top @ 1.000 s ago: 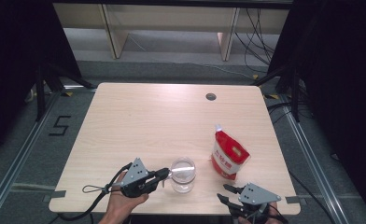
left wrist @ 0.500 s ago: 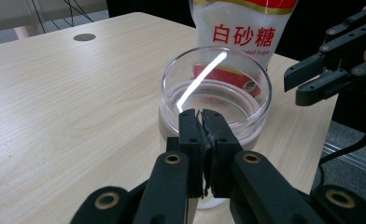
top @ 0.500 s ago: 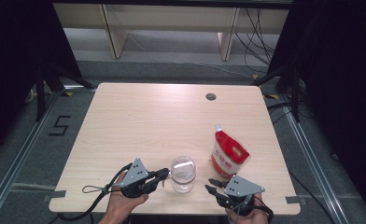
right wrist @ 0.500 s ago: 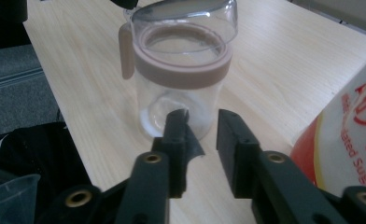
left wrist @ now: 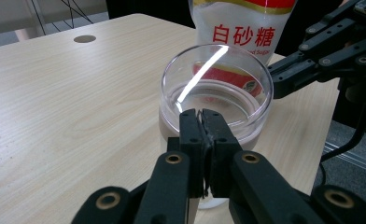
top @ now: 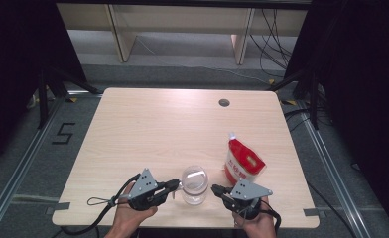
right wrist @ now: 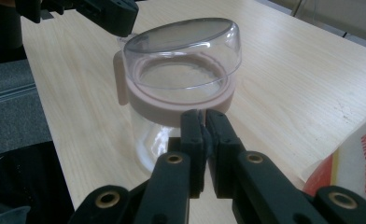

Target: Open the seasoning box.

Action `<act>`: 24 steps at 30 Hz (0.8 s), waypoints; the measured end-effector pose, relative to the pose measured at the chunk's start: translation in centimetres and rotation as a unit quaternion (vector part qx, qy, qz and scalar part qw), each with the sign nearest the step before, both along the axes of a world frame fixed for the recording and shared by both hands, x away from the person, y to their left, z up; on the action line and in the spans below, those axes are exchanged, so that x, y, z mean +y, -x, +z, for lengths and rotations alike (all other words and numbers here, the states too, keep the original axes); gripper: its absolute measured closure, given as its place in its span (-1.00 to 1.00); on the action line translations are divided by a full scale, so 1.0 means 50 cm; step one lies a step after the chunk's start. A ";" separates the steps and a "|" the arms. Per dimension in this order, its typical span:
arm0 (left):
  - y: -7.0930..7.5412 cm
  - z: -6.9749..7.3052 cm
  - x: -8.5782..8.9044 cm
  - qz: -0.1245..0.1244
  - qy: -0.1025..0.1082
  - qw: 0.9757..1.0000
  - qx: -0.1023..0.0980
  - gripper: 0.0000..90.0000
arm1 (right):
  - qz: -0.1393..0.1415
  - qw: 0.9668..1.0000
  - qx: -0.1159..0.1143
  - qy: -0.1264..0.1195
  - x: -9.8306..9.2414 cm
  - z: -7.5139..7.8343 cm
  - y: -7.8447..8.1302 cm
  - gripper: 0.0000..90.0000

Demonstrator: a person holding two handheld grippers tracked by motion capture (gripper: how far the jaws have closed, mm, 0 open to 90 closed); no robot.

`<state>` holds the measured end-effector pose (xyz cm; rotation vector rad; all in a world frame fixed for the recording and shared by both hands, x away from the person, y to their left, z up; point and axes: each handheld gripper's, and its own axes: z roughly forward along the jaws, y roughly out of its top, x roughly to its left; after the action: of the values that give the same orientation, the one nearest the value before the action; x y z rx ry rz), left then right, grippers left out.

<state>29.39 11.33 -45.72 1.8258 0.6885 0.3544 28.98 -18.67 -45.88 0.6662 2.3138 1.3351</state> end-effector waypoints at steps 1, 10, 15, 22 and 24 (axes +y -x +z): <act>0.000 -0.001 0.000 0.000 0.002 1.000 -0.003 0.93 | -0.002 1.000 -0.001 0.001 0.001 0.001 -0.002 0.93; 0.001 -0.001 0.002 -0.002 -0.003 1.000 -0.006 0.93 | 0.007 1.000 -0.003 -0.006 0.013 0.008 -0.011 0.93; 0.001 -0.002 0.003 -0.004 -0.002 1.000 -0.007 0.93 | 0.008 1.000 -0.004 -0.007 0.022 0.009 -0.013 0.93; 0.004 -0.001 0.005 -0.009 0.010 1.000 -0.008 0.82 | 0.013 1.000 -0.012 -0.007 0.030 0.013 -0.012 0.93; 0.006 0.002 0.009 -0.008 0.010 1.000 -0.006 0.70 | 0.015 1.000 -0.011 -0.005 0.030 0.014 -0.012 0.93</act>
<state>29.07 11.78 -45.60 1.8075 0.6680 0.3461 29.58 -17.18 -45.17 0.6200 2.3105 1.3613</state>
